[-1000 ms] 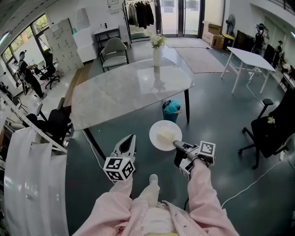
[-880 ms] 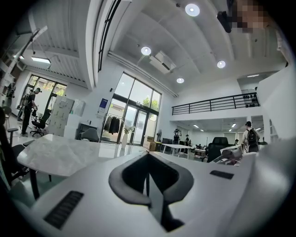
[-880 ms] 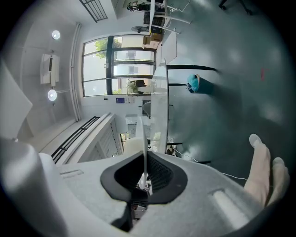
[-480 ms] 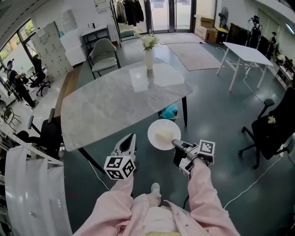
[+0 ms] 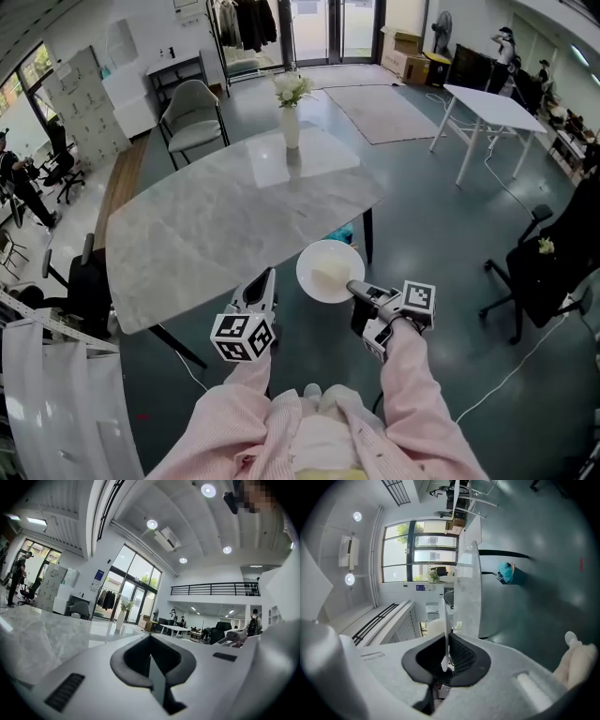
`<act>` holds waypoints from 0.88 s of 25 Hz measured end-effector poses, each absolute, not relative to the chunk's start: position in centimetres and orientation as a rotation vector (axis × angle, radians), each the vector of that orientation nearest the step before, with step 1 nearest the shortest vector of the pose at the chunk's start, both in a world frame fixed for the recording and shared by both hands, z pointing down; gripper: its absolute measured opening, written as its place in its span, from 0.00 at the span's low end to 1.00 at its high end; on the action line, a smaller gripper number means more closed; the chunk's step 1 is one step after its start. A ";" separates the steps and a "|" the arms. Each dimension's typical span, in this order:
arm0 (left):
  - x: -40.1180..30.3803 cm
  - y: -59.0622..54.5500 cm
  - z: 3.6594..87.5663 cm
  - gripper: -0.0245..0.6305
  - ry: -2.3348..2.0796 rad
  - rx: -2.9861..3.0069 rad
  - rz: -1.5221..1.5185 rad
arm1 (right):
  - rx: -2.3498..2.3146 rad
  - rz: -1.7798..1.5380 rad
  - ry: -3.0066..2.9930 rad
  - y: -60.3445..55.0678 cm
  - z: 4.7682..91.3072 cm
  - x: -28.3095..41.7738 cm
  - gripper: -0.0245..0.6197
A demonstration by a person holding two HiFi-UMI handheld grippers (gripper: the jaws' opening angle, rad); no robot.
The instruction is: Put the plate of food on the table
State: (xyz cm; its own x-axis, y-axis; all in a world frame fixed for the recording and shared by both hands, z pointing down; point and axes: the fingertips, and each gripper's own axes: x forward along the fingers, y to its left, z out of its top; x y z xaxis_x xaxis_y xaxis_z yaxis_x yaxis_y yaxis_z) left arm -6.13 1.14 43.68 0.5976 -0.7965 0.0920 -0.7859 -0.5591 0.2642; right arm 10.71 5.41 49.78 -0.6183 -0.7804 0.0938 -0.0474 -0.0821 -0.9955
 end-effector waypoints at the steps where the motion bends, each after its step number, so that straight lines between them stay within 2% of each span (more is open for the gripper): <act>1: -6.0 0.7 43.8 0.02 -1.291 2.550 -0.052 | -0.896 -1.750 1.658 4.8 49.9 10.9 0.07; 11: -7.9 -4.6 45.7 0.02 -1.351 2.455 -0.043 | -0.861 -1.811 1.672 -1.6 51.0 9.6 0.07; 22: -10.3 -15.0 45.3 0.02 -1.485 2.348 -0.059 | -0.795 -1.900 1.716 -14.3 50.9 7.9 0.07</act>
State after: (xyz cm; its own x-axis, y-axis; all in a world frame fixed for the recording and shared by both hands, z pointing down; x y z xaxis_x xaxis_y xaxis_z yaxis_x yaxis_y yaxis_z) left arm -10.30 -15.02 45.31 0.4463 -0.8814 0.1548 -0.8663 -0.3821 0.3217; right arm 7.91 -14.27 50.92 -0.7289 -0.6751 0.1137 -0.0449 -0.1186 -0.9919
